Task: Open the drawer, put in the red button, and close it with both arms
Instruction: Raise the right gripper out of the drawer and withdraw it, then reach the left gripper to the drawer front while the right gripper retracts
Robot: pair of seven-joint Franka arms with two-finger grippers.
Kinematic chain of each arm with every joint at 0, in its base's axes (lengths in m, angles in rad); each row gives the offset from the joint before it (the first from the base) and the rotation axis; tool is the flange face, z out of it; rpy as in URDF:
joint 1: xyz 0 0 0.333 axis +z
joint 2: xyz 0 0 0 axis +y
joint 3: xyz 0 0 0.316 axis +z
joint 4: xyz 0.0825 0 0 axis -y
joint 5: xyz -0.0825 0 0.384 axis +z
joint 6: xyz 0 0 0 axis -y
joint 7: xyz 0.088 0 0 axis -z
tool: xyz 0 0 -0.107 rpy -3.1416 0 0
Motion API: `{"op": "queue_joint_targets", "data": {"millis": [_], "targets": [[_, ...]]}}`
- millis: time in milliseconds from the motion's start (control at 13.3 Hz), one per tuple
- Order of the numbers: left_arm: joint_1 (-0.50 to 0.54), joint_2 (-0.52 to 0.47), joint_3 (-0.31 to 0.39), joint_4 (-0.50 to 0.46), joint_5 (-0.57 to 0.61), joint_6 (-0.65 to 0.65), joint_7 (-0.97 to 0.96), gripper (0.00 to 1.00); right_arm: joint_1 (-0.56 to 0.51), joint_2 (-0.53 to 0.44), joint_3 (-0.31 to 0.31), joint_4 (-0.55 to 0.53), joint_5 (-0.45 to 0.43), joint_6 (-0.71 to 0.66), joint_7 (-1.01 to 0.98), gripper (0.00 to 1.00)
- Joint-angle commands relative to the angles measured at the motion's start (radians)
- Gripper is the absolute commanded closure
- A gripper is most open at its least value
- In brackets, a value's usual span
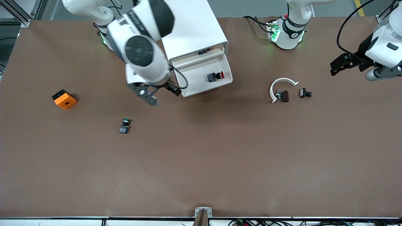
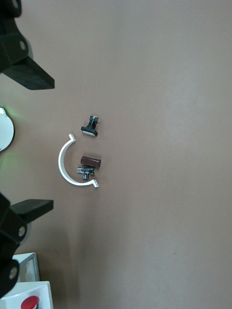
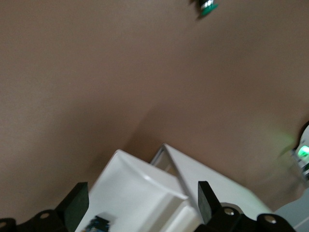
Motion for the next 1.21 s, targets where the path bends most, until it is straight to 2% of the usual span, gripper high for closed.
{"op": "queue_joint_targets", "data": {"millis": [0, 377, 603, 753, 1130], "targets": [[-0.011, 0.051, -0.024, 0.02, -0.014, 0.041, -0.004, 0.0, -0.14, -0.066, 0.018, -0.011, -0.014, -0.079, -0.279, 0.0], [-0.015, 0.144, -0.11, -0.008, -0.014, 0.135, -0.137, 0.0, -0.341, -0.095, 0.018, -0.008, -0.137, -0.169, -0.848, 0.0], [-0.015, 0.183, -0.178, -0.093, -0.014, 0.277, -0.231, 0.0, -0.419, -0.094, 0.017, 0.029, -0.217, -0.209, -1.118, 0.0], [-0.032, 0.241, -0.233, -0.129, -0.013, 0.406, -0.329, 0.0, -0.477, -0.092, 0.018, 0.046, -0.217, -0.214, -1.208, 0.0], [-0.149, 0.388, -0.238, -0.108, -0.011, 0.531, -0.366, 0.0, -0.545, -0.091, 0.02, 0.048, -0.194, -0.215, -1.211, 0.0]]}}
